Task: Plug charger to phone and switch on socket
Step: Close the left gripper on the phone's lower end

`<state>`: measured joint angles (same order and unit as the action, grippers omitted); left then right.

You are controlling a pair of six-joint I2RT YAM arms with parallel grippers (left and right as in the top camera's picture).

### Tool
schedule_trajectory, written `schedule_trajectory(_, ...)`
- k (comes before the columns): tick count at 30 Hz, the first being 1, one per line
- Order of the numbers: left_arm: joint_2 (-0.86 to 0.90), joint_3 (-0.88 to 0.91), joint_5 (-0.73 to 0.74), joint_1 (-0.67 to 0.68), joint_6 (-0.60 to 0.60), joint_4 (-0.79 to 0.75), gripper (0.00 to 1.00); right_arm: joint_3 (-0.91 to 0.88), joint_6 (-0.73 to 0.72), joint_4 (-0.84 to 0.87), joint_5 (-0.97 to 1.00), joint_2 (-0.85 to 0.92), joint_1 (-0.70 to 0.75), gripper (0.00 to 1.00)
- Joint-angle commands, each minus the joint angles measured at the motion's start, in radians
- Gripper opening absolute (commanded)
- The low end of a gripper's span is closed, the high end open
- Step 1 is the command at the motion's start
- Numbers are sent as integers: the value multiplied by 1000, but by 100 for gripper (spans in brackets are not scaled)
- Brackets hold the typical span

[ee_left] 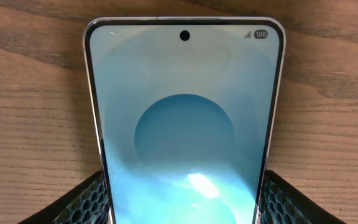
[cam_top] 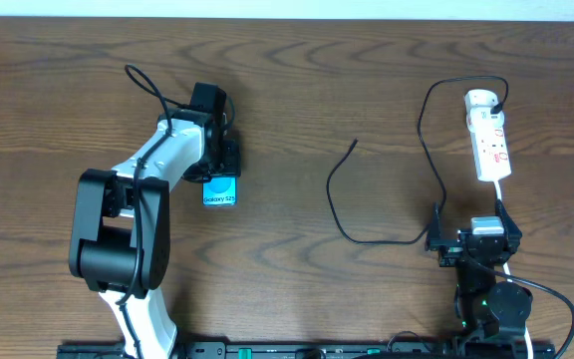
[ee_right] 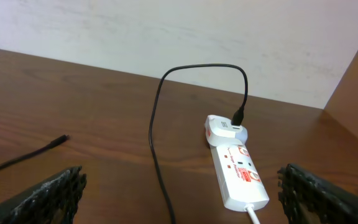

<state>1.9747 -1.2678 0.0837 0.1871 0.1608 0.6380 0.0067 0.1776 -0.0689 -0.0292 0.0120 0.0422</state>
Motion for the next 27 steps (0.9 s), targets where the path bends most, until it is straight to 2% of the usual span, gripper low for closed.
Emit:
schedule_trajectory(1, 32, 8, 8, 2, 1, 0, 38, -1, 11, -3, 0, -5, -6, 99)
schedule_trajectory(10, 32, 8, 8, 2, 1, -2, 19, -1, 11, -3, 0, -5, -6, 99)
schedule_trajectory(13, 32, 8, 9, 2, 1, -5, 8, -2, 11, -3, 0, -5, -6, 99)
schedule_trajectory(27, 32, 7, 9, 2, 2, -8, 7, -2, 11, -3, 0, -5, -6, 99)
